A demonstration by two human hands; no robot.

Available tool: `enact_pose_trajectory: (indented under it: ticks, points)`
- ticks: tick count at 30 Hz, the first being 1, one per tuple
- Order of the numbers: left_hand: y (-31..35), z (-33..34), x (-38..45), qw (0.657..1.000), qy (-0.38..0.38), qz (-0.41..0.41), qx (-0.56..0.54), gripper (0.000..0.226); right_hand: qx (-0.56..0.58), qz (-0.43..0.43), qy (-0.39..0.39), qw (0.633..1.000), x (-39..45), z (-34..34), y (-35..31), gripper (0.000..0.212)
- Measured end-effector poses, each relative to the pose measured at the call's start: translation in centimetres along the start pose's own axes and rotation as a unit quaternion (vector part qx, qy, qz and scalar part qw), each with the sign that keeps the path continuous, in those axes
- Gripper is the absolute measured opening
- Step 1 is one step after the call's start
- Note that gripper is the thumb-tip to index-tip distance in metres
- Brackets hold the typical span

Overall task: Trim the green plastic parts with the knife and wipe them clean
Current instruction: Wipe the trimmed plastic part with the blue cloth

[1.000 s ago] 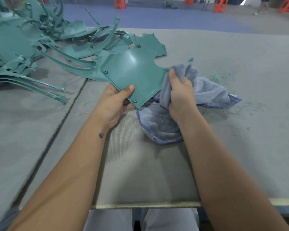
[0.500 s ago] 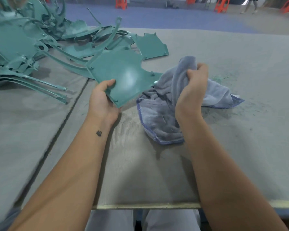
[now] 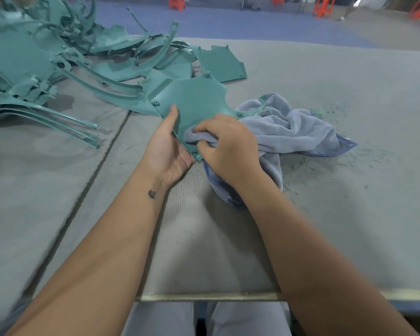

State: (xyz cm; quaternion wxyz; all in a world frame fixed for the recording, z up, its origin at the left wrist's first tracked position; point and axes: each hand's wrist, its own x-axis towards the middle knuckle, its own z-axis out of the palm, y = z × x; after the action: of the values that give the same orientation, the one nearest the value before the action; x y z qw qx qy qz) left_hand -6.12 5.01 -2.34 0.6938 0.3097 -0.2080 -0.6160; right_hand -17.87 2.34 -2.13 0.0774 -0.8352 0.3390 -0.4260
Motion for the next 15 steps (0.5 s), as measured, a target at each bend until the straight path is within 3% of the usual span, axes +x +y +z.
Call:
enact_pose_trajectory:
  ticks: [2, 8, 15]
  points:
    - [-0.1, -0.1, 0.1, 1.0, 0.005, -0.009, 0.014, 0.051, 0.001, 0.024, 0.011, 1.0, 0.0, 0.1, 0.0, 0.017]
    - [-0.4, 0.0, 0.1, 0.996, 0.01, -0.014, 0.092, 0.041, 0.036, 0.184, 0.18, 0.966, 1.1, -0.3, 0.7, 0.01]
    - [-0.2, 0.0, 0.3, 0.996, 0.013, -0.037, 0.082, 0.056, -0.005, 0.026, 0.026, 0.999, 0.3, 0.2, -0.2, 0.014]
